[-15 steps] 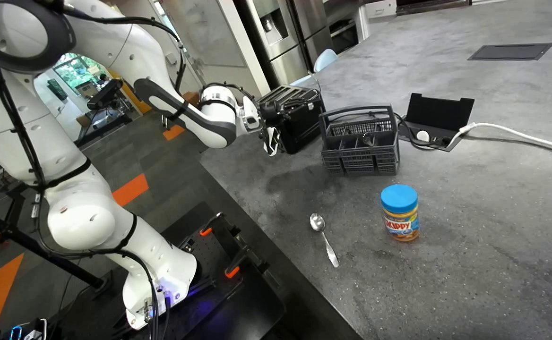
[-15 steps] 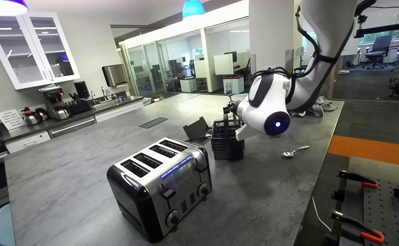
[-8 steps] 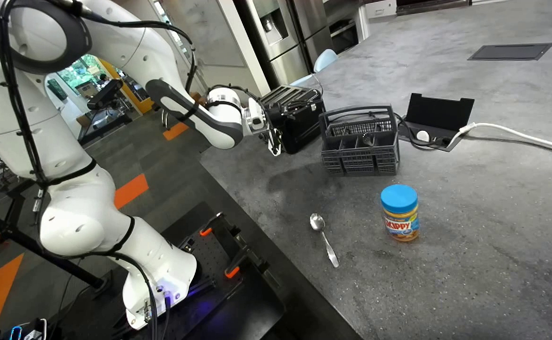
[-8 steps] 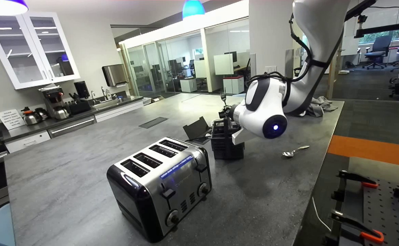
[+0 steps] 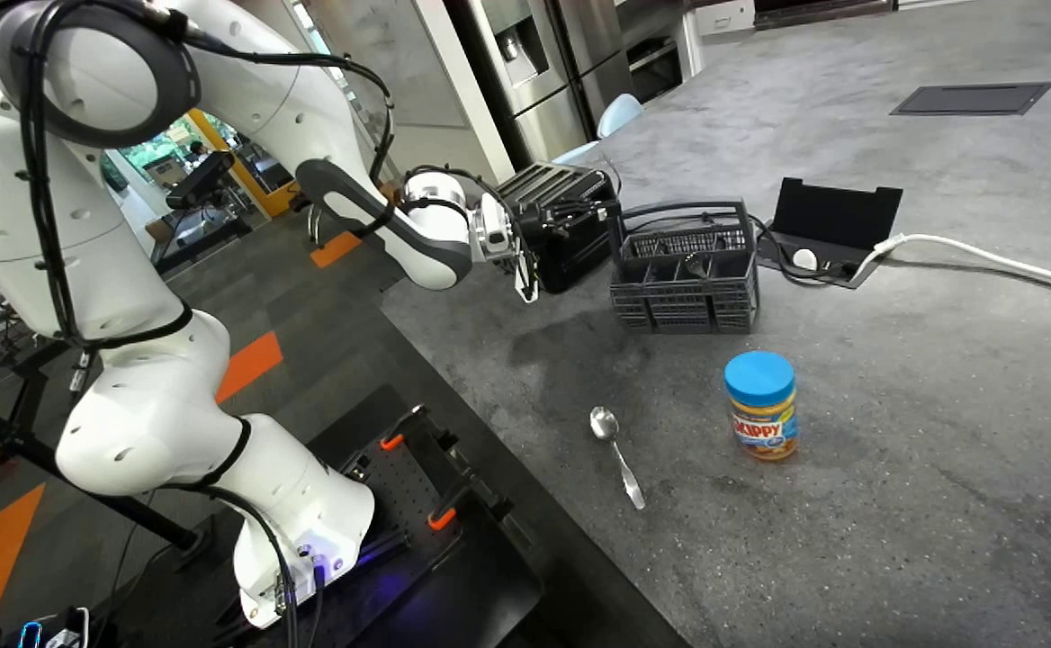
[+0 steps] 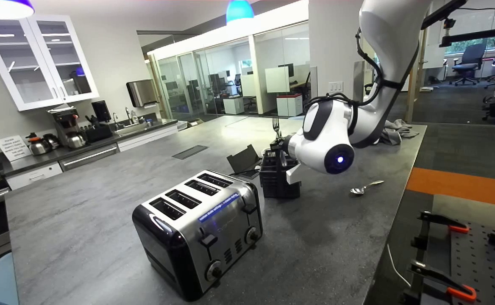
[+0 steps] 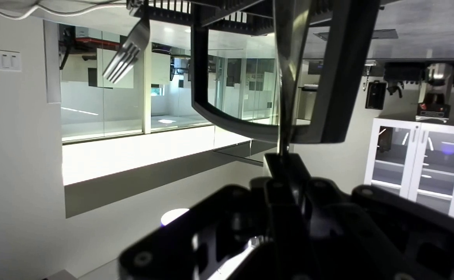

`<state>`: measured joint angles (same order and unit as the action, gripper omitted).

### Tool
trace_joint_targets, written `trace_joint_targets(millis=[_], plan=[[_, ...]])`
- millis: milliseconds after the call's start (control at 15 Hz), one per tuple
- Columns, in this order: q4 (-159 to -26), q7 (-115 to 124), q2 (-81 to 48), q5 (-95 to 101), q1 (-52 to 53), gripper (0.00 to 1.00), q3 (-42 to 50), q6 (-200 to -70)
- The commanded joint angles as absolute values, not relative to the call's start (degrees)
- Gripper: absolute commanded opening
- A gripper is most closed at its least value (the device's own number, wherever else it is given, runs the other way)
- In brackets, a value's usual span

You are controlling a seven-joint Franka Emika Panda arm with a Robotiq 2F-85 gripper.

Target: Put the fork in the cutlery stand

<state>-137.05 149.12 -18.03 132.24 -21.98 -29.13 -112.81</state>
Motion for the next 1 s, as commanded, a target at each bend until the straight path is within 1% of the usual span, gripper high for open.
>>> trace_joint_targets(millis=[0,267,600,800,933], plan=[[-136.9,149.1,-18.3,132.5,-22.5,0.02,-29.9,-112.3],[-136.5,149.1,-20.3,133.1,-23.9,0.02,-31.9,-110.4],[-136.7,149.1,-22.5,133.6,-28.2,0.02,-36.6,-107.1],[-137.4,149.1,-23.2,133.6,-32.5,0.02,-41.5,-104.3],[-138.0,149.1,-23.9,133.9,-37.3,0.02,-46.7,-101.9]])
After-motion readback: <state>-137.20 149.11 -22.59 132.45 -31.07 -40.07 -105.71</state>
